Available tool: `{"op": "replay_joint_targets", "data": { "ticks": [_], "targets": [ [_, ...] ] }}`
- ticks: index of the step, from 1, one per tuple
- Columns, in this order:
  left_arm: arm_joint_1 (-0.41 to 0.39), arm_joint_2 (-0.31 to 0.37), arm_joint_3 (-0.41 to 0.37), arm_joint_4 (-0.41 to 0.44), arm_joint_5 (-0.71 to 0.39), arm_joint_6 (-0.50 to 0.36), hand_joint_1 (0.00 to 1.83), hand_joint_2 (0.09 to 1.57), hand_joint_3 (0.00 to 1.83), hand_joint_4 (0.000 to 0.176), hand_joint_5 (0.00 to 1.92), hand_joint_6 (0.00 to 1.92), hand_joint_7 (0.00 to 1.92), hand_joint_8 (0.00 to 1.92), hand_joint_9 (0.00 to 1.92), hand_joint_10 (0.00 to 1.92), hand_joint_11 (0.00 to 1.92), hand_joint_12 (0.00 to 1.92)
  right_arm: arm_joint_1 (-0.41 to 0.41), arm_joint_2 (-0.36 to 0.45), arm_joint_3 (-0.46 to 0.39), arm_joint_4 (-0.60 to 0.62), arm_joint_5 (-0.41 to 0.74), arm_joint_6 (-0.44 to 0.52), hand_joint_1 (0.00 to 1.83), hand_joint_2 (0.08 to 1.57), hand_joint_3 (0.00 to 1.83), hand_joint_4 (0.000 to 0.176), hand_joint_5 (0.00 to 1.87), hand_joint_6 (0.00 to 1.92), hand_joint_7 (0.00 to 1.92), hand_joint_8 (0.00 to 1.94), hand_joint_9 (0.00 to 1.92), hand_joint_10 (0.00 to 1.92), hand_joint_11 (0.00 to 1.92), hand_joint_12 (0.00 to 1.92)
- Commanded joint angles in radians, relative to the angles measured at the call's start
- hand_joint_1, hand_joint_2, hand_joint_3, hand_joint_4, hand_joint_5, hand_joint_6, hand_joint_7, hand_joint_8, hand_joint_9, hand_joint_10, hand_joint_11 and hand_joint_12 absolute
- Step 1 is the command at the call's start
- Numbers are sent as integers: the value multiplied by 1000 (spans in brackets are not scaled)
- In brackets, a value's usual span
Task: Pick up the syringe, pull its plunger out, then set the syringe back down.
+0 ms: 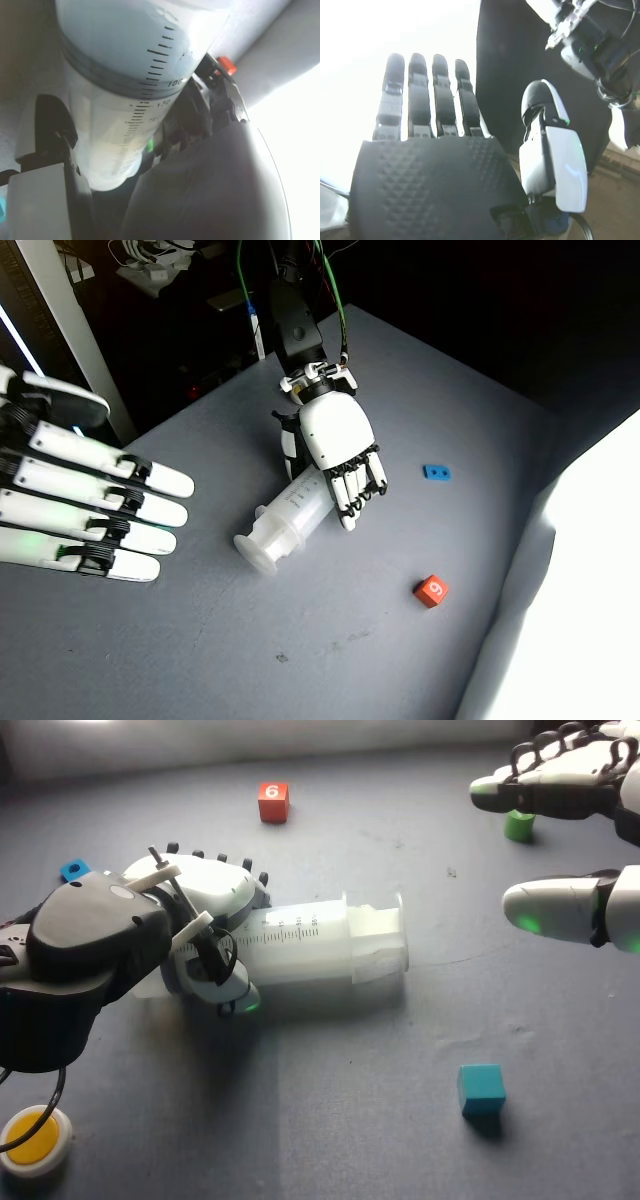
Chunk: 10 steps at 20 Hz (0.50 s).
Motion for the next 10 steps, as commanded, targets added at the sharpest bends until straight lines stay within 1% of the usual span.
{"op": "replay_joint_targets", "data": {
  "ticks": [1,2,3,4,5,6,7,8,10],
  "targets": [
    [2,-13,1,13,-13,-8,1168,1206,0,0,760,975,959,910,1032,228,455,1367,2,5,2,-8,146,-1,156,1228,2,0,305,5,284,3,238,7,0,567],
    [2,-13,1,13,-15,-12,1190,1197,0,0,758,1161,930,1153,1009,542,595,1401,-2,5,2,13,149,-1,173,1226,1,0,307,3,287,2,237,4,0,534],
    [2,-13,1,13,-17,-18,1205,1197,0,0,764,1157,911,1280,922,902,635,1461,-5,5,6,52,150,-1,181,1225,0,0,311,3,292,3,241,4,0,543],
    [1,-13,1,13,-17,-19,1207,1205,0,0,743,1191,902,1318,865,1071,639,1458,-5,5,10,64,149,-1,183,1223,0,0,304,0,288,0,240,3,0,548],
    [0,-13,0,13,-17,-19,1219,1193,0,0,776,1126,916,1317,862,1137,644,1486,-5,5,12,70,149,-1,180,1221,0,0,299,0,283,0,236,1,0,548],
    [-3,-13,0,13,-16,-19,1219,1202,3,0,760,1135,888,1383,830,1253,623,1579,-4,5,12,71,150,-1,175,1220,0,0,305,2,285,1,237,2,0,548],
    [-7,-12,-1,13,-16,-19,1212,1212,3,0,743,1167,873,1407,805,1326,605,1601,-4,5,12,71,150,-1,174,1223,0,0,322,6,295,3,238,2,0,534],
    [-12,-8,-3,13,-12,-19,1218,1212,0,0,763,1121,860,1448,788,1411,612,1653,-3,5,12,71,150,-1,171,1230,2,0,318,3,292,1,233,0,0,518],
    [-29,1,-6,11,-3,-18,1200,1219,2,0,742,1190,851,1436,770,1398,606,1603,-2,4,14,71,150,-1,180,1229,1,0,314,1,288,0,238,2,0,541]
  ]
}}
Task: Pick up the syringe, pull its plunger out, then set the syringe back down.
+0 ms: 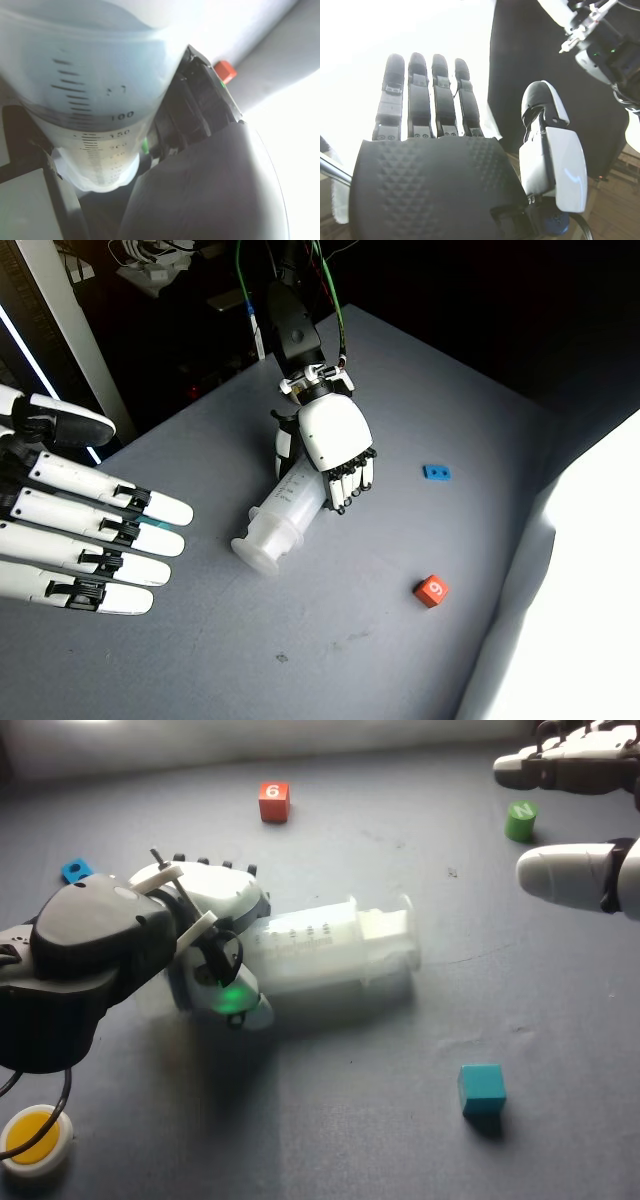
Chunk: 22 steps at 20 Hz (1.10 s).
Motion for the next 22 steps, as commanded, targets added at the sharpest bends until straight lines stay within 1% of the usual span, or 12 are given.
{"op": "replay_joint_targets", "data": {
  "ticks": [1,4,5,6,7,8,12,13,15,16,19,22],
  "targets": [
    [-25,8,-3,36,-13,3,1192,1230,1,0,707,1250,848,1419,774,1305,604,1540,11,3,4,-14,118,3,175,1227,0,0,312,0,295,2,247,4,0,562],
    [-70,27,-13,0,12,23,1184,1234,0,0,690,1289,848,1399,786,1236,611,1486,13,-2,16,-14,115,1,208,1215,0,0,344,7,331,8,279,11,0,636],
    [-95,38,-23,-13,22,37,1205,1225,0,0,745,1170,828,1482,745,1373,564,1618,13,-6,20,-14,103,-1,165,1225,1,0,313,1,296,2,250,3,0,590],
    [-112,48,-32,-20,26,41,1188,1228,0,0,706,1278,851,1381,757,1242,565,1507,13,-9,21,-14,95,-19,181,1222,0,0,311,2,295,2,248,3,0,575],
    [-123,55,-38,-26,30,43,1182,1227,0,0,708,1289,852,1363,767,1191,569,1479,13,-11,22,-18,95,-27,176,1224,0,0,305,1,292,1,244,1,0,550],
    [-140,68,-49,-41,36,53,1179,1225,0,0,708,1302,857,1339,777,1166,576,1474,14,-13,24,-39,104,-27,190,1221,0,0,323,5,311,5,263,6,0,592],
    [-199,120,-87,-124,49,116,1209,1215,0,0,754,1155,858,1427,760,1367,543,1651,24,-21,39,-74,141,-16,193,1220,0,0,311,0,302,0,253,0,0,593],
    [-208,129,-93,-140,50,129,1200,1216,0,0,751,1179,853,1416,753,1344,540,1624,28,-24,42,-74,141,-13,171,1227,1,0,296,0,281,1,231,1,0,530],
    [-237,145,-103,-177,59,159,1183,1234,3,0,715,1247,821,1449,713,1299,508,1580,35,-28,46,-73,141,-11,231,1214,0,0,309,2,295,3,245,5,0,557],
    [-249,151,-108,-183,60,166,1175,1234,0,0,724,1251,815,1434,709,1226,495,1546,40,-31,47,-73,143,-11,266,1205,0,0,321,6,311,5,261,7,0,591],
    [-270,165,-122,-198,60,172,1167,1240,1,0,717,1277,801,1446,704,1235,501,1539,59,-44,62,-50,164,-1,294,1194,0,0,334,5,323,4,276,7,0,649],
    [-281,170,-126,-209,60,173,1160,1242,0,0,716,1291,795,1445,685,1274,469,1599,80,-76,92,-34,183,41,369,1171,0,0,291,3,288,3,244,2,0,573]
  ]
}}
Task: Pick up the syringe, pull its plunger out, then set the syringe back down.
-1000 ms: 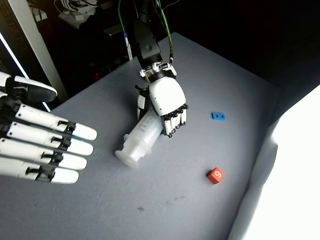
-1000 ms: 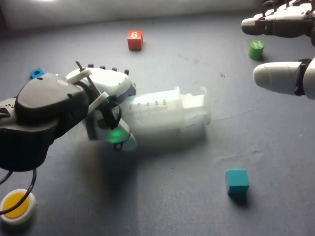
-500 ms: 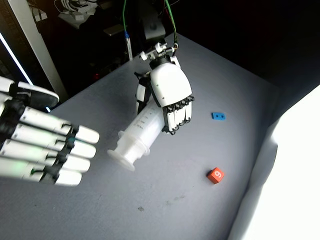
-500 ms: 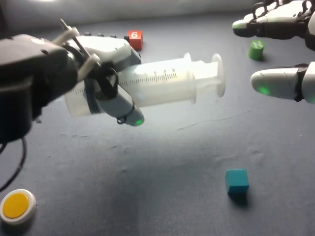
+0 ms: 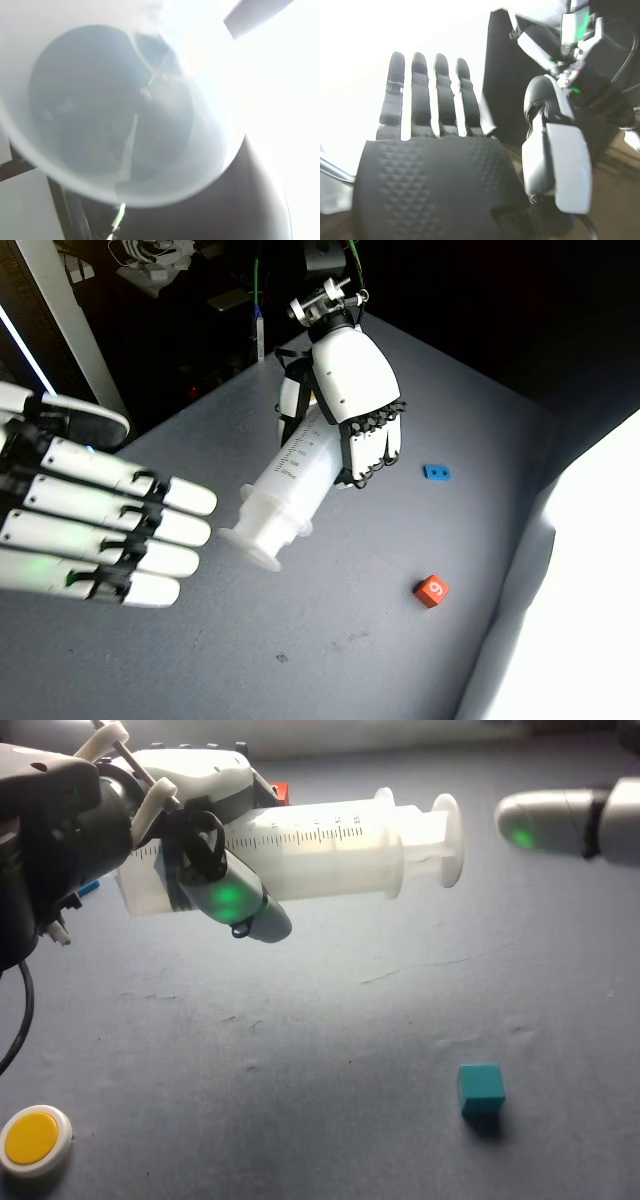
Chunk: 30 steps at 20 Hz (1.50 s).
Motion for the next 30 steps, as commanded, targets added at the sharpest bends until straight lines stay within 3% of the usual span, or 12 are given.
{"op": "replay_joint_targets", "data": {
  "ticks": [1,4,5,6,8,14,16,17,21,22,24,30],
  "targets": [
    [-20,10,-1,44,0,-4,1154,1248,0,0,701,1328,790,1429,681,1224,472,1557,13,-3,9,-6,117,10,426,1145,0,0,252,0,249,0,215,0,0,531],
    [-22,10,1,44,-1,-4,1155,1243,0,0,705,1340,801,1389,722,1138,519,1463,8,-35,30,44,92,16,707,1055,0,0,169,0,167,0,143,0,0,348],
    [-22,10,2,44,-2,-4,1158,1237,0,0,718,1320,810,1383,733,1156,522,1496,6,-46,39,50,79,20,1086,956,0,0,77,0,137,0,97,0,0,136],
    [-22,10,3,44,-2,-4,1158,1237,0,0,718,1320,810,1383,733,1156,522,1496,2,-53,44,50,76,20,1086,956,0,0,77,0,137,0,97,0,0,136],
    [-22,10,5,44,-2,-1,1145,1262,0,0,659,1400,783,1426,692,1207,485,1522,-17,-81,66,50,76,20,1265,966,0,0,40,13,129,8,81,6,7,9],
    [-31,10,5,26,-3,0,1147,1255,0,0,663,1425,801,1363,710,1154,495,1481,-53,-145,114,50,85,18,1187,993,7,0,49,13,132,8,102,13,15,14],
    [-43,14,2,3,-1,-1,1146,1261,1,0,651,1416,792,1406,690,1199,478,1536,-63,-170,128,58,91,17,1158,979,0,0,84,24,137,9,102,11,27,23],
    [-47,19,-1,-11,-1,-1,1166,1245,0,0,692,1319,814,1422,712,1219,505,1521,-66,-186,140,83,91,17,1160,982,1,0,72,16,117,0,80,1,14,21],
    [-57,29,-9,-34,-3,-1,1146,1265,3,0,662,1380,769,1470,683,1235,485,1570,-64,-248,200,112,95,16,1171,987,4,0,78,14,131,6,106,10,35,40],
    [-60,30,-8,-36,-3,-1,1149,1258,1,0,674,1374,781,1439,703,1196,503,1533,-63,-263,214,112,96,13,1173,980,1,0,99,2,156,0,134,4,6,175],
    [-63,32,-9,-39,-3,-1,1168,1249,1,0,714,1258,779,1511,685,1331,499,1596,-61,-291,236,111,101,4,1192,979,1,0,103,1,145,0,128,1,0,195],
    [-66,32,-9,-49,-3,-1,1156,1250,1,0,684,1343,797,1433,707,1209,515,1518,-50,-326,254,110,108,-1,1181,985,2,0,113,7,161,10,127,4,0,203]
  ]
}}
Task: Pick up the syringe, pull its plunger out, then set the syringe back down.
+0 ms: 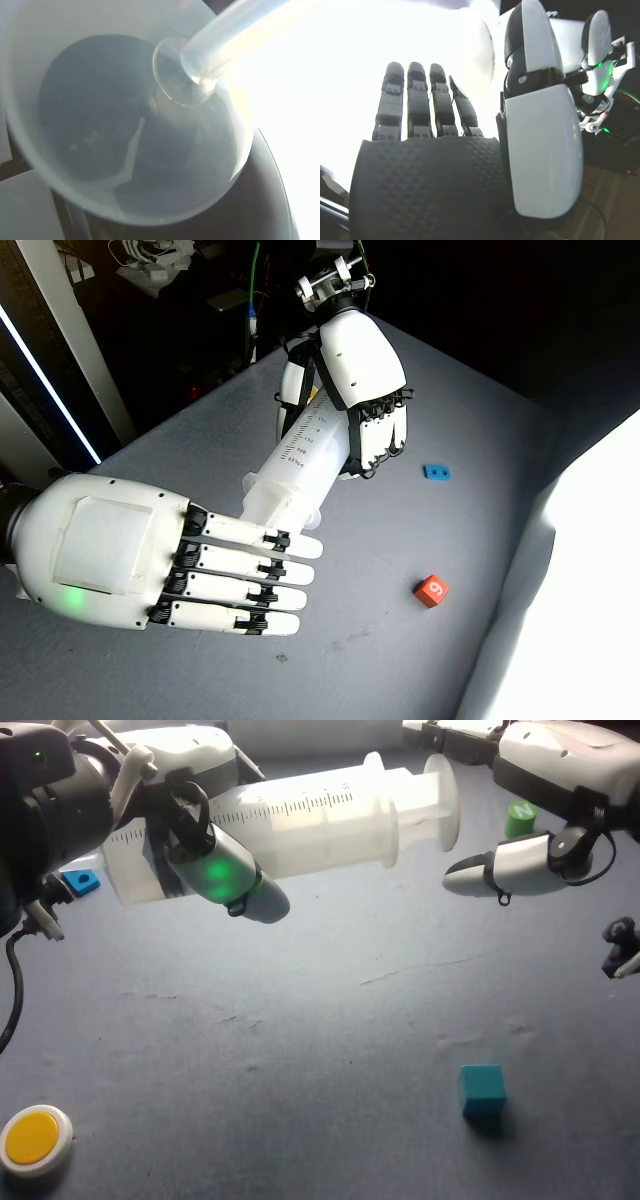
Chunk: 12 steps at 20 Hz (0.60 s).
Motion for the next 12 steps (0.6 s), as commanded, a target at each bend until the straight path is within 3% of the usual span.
{"op": "replay_joint_targets", "data": {
  "ticks": [1,2,4,5,7,8,9,10,11,12],
  "targets": [
    [-20,8,0,41,15,-9,1156,1250,1,0,684,1343,797,1433,707,1209,515,1518,17,-3,5,-23,119,0,1181,985,2,0,113,7,161,10,127,4,0,203],
    [-20,8,-1,41,15,-9,1168,1239,0,0,703,1302,821,1413,718,1205,519,1509,17,-11,11,-23,120,-1,1191,996,7,0,111,6,148,4,110,0,0,202],
    [-21,8,-1,41,15,-9,1162,1246,0,0,699,1309,799,1439,707,1238,509,1544,20,-30,28,-23,122,-1,1227,1043,14,0,197,21,253,21,207,25,0,395],
    [-21,8,-1,41,15,-9,1161,1244,0,0,695,1329,808,1412,717,1202,526,1503,21,-37,36,-23,124,-1,1227,1048,5,0,327,44,386,36,335,51,0,690],
    [-21,8,-1,41,14,-9,1161,1250,1,0,675,1346,804,1429,707,1223,509,1539,22,-46,46,-23,126,-1,1210,1114,9,0,579,107,594,77,547,117,0,1089],
    [-21,8,-1,41,13,-9,1161,1250,1,0,675,1346,804,1429,707,1223,509,1539,22,-49,48,-23,126,-1,1210,1114,9,0,579,107,594,77,547,117,0,1089],
    [-21,8,0,41,12,-9,1170,1238,0,0,708,1295,819,1415,725,1222,530,1537,21,-53,50,-24,126,-1,1190,1165,1,0,724,62,737,63,666,152,59,1174],
    [-21,8,0,41,12,-9,1166,1238,0,0,707,1312,821,1396,721,1219,529,1536,21,-55,51,-24,126,-1,1159,1225,6,0,741,1013,758,1142,788,279,275,1136],
    [-21,8,0,41,12,-9,1160,1247,2,0,691,1328,800,1434,711,1233,519,1544,22,-57,51,-24,128,-1,1155,1270,10,0,673,1237,730,1498,709,668,346,1209],
    [-21,8,0,41,12,-9,1165,1250,1,0,699,1297,789,1484,703,1327,520,1594,22,-57,51,-24,128,-1,1286,1276,2,0,639,1283,724,1539,605,1414,363,1280]
  ]
}}
